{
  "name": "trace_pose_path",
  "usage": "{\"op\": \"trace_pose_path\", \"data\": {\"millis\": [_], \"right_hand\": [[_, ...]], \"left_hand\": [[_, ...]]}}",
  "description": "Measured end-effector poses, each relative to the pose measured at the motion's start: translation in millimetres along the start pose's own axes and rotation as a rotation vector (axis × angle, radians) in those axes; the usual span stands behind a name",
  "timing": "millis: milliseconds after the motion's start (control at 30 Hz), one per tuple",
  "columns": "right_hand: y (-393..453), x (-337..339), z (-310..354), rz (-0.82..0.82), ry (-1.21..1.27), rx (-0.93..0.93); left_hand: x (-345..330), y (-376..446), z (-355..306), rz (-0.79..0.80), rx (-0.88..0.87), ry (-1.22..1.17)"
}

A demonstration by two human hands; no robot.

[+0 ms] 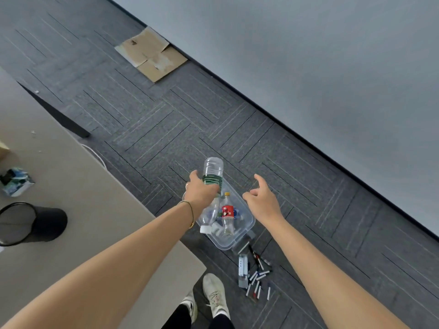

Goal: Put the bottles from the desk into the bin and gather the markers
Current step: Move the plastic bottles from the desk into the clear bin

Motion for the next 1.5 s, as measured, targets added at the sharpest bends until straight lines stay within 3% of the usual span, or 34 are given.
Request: {"op": "trace_pose_path", "data": {"millis": [367, 867, 1167, 1500], "right_hand": [[-14.1, 12.9, 26.6, 0.025, -0.024, 0.119], [-55.8, -1.3, 112.0, 0.140, -0.123, 0.381], [-101.5, -91.6, 208.1, 0.332, -0.205, 0.634], [-170.9, -238.6, 304.3, 0.554, -0.335, 0.836]], "left_hand": [[15.2, -13.5, 1.2, -0.083, -0.063, 0.043], [86.3, -106.3, 37.6, -0.324, -0.180, 0.219], [176.3, -157.8, 117.7, -0.507, -0.098, 0.075], [298.5, -183.4, 236.5, -0.591, 0.047, -0.149]]}}
Point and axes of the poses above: each hand's wrist, its own y-axis towards the middle knuckle, its own x-axis out of the back of the hand, z = x × y, the point moved 2 cm from there along y, towards the middle knuckle, and after that the axes turned 15 degrees about x, right-handed, at the moved point
